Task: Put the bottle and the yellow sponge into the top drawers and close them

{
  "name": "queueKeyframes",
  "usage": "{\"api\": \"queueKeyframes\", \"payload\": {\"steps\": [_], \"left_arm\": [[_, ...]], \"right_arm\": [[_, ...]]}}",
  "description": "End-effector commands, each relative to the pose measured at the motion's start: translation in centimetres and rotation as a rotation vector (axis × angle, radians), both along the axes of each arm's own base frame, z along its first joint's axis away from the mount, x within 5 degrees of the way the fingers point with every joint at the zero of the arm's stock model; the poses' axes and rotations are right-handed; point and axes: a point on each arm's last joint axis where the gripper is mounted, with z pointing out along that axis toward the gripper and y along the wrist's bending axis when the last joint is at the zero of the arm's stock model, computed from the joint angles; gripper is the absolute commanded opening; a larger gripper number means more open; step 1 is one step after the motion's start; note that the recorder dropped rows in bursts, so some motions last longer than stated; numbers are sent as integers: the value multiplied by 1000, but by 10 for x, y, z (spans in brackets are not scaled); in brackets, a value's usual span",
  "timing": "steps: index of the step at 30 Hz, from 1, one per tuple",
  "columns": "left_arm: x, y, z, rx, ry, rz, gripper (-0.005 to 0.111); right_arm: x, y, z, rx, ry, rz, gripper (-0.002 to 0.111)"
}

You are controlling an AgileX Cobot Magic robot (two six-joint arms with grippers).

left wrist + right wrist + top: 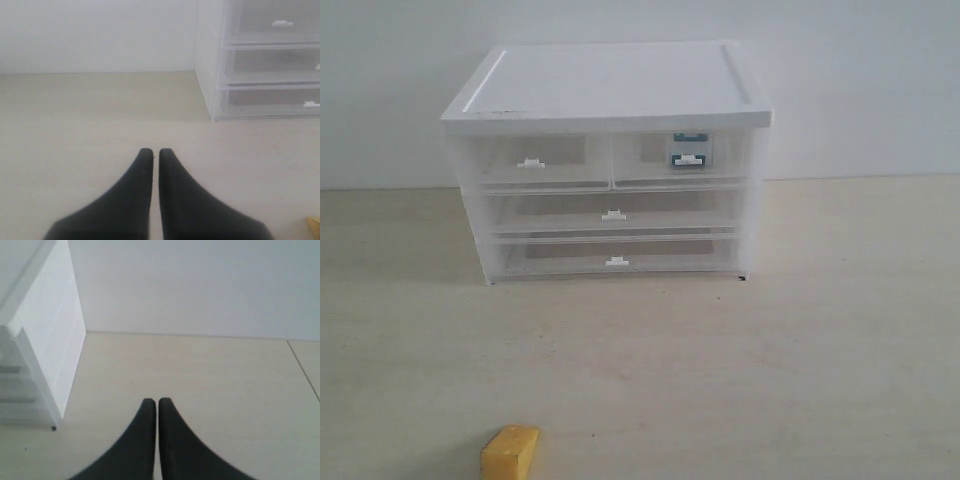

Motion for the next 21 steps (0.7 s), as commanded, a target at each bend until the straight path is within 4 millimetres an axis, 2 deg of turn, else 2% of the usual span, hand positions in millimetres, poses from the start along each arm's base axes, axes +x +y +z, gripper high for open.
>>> {"api": "queueKeyframes", "payload": {"steps": [1, 7, 11, 14, 17, 21], "left_arm": [[0, 0, -1, 4, 0, 1, 4], [0, 0, -1, 4, 0, 1, 4], [0, 0, -1, 4, 0, 1, 4], [0, 0, -1, 4, 0, 1, 4], [0, 0, -1, 4, 0, 1, 4], [0, 0, -1, 4, 0, 1, 4]], "right_arm": [[-30, -1, -8, 28, -138, -5, 0], [-75, -2, -28, 30, -210, -2, 0], [-112, -3, -31, 40, -293, -3, 0], [-132, -4, -31, 64, -328, -8, 0], [-145, -4, -26, 57, -395, -5, 0], [-149, -5, -25, 39, -404, -4, 0]]}}
